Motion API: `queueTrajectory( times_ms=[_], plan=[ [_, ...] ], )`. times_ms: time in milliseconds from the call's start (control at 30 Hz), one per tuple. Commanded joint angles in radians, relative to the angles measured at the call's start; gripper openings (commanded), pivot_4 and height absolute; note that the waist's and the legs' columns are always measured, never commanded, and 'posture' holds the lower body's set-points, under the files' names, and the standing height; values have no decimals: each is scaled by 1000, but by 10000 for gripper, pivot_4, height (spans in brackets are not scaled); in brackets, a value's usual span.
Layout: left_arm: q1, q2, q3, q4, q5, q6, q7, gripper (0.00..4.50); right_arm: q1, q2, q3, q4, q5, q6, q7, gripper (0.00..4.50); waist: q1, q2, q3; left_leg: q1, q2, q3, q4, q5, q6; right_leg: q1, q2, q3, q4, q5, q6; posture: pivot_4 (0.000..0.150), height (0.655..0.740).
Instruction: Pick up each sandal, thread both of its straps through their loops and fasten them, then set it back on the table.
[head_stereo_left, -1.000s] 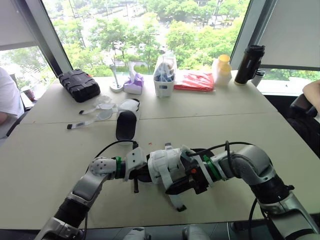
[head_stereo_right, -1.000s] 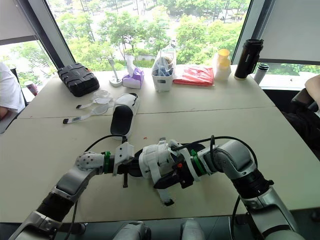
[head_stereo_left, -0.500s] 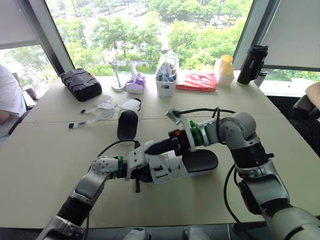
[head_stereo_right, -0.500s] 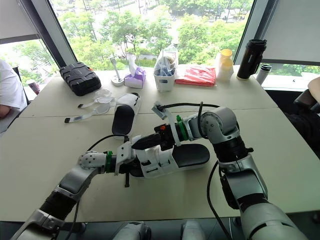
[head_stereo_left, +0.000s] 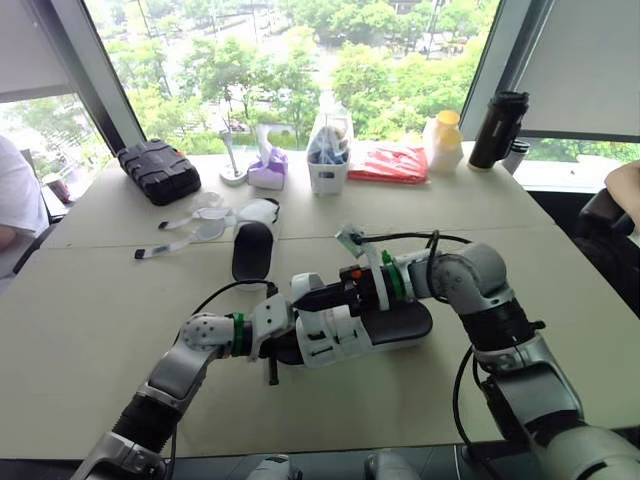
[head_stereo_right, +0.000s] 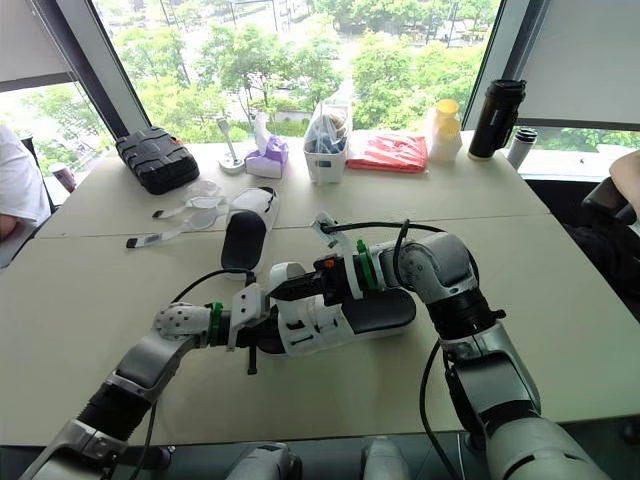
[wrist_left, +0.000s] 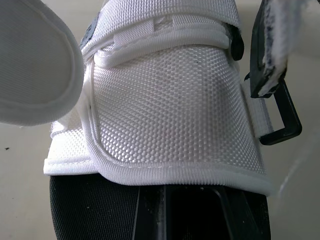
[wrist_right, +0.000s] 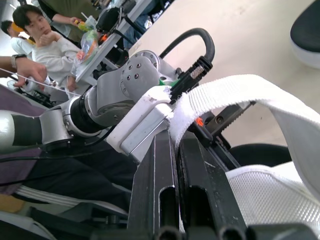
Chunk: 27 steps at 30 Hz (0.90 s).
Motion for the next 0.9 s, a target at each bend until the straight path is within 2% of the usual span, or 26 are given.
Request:
queueTrajectory(
  times_ms=[33,467,700,900],
  plan=[
    [46,5,-89,81,86,53,1,0,16,0,50,-5,-32,-8,-3,141,0,0,0,0,0,0,0,0,0,0,0,0,0,0,0,1500,7400],
    [89,3,-49,94,69,-8,31,0,54,1,47,-31,-23,23,-21,141,1,0,0,-2,0,-1,0,0,0,-2,0,0,0,0,0,1500,7400],
    [95,-7,-33,110,58,-58,42,0,39,2,59,8,-59,-22,-26,141,1,0,0,-2,0,-1,-1,0,0,-2,0,0,0,0,0,1500,7400],
    [112,12,-14,91,43,-59,28,0,12,-4,30,-4,-16,50,-6,141,-1,0,0,-3,0,0,-1,0,0,-4,0,0,0,0,0,1500,7400]
  ],
)
